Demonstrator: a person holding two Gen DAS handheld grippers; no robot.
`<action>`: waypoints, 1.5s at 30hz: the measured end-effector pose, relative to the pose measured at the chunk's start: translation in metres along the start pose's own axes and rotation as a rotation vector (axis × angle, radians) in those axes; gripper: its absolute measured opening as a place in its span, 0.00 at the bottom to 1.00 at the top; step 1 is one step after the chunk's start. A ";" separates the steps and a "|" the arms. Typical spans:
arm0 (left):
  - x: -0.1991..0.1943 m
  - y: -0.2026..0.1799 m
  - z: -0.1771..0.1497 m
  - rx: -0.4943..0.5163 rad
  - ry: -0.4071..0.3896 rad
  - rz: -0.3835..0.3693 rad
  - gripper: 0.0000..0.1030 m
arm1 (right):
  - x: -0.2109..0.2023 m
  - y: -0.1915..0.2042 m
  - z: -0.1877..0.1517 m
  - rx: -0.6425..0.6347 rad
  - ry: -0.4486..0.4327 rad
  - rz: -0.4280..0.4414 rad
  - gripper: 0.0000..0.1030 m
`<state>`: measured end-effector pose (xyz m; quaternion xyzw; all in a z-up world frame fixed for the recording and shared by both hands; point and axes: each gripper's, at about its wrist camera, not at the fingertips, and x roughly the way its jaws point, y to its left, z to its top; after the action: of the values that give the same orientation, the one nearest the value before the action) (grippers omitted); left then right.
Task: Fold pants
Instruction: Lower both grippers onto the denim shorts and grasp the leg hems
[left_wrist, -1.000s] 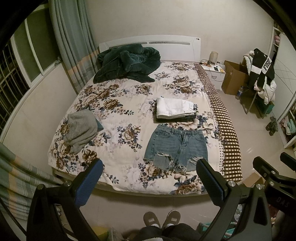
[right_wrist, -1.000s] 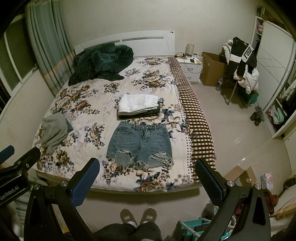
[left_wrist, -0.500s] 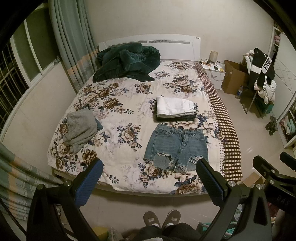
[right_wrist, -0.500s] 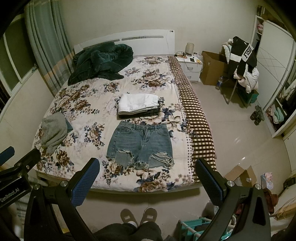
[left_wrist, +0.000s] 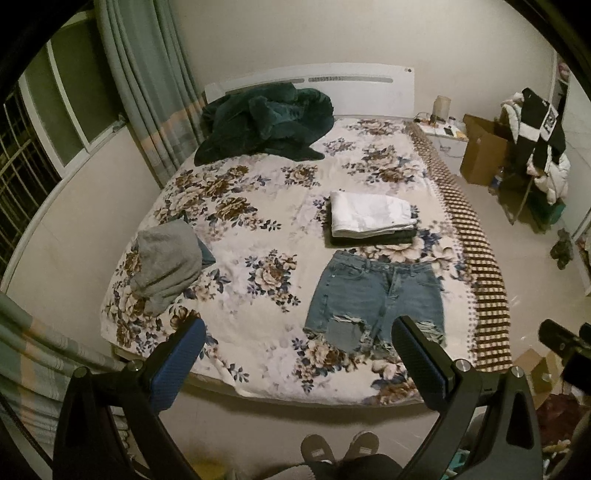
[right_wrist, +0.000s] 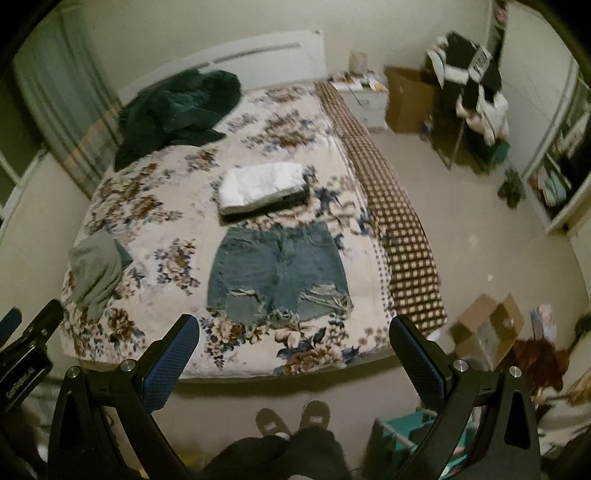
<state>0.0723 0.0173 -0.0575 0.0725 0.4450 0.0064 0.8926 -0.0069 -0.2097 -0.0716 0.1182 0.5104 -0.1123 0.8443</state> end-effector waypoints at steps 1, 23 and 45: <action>0.007 -0.006 -0.001 0.004 0.008 0.009 1.00 | 0.014 -0.006 0.003 0.014 0.017 -0.005 1.00; 0.331 -0.328 -0.069 -0.038 0.418 0.005 1.00 | 0.423 -0.198 0.150 -0.070 0.363 0.091 0.97; 0.420 -0.343 -0.129 -0.236 0.457 -0.064 0.05 | 0.711 -0.118 0.169 -0.103 0.602 0.367 0.89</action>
<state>0.2054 -0.2747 -0.5136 -0.0498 0.6334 0.0464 0.7708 0.4199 -0.4237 -0.6372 0.1931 0.7116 0.1072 0.6669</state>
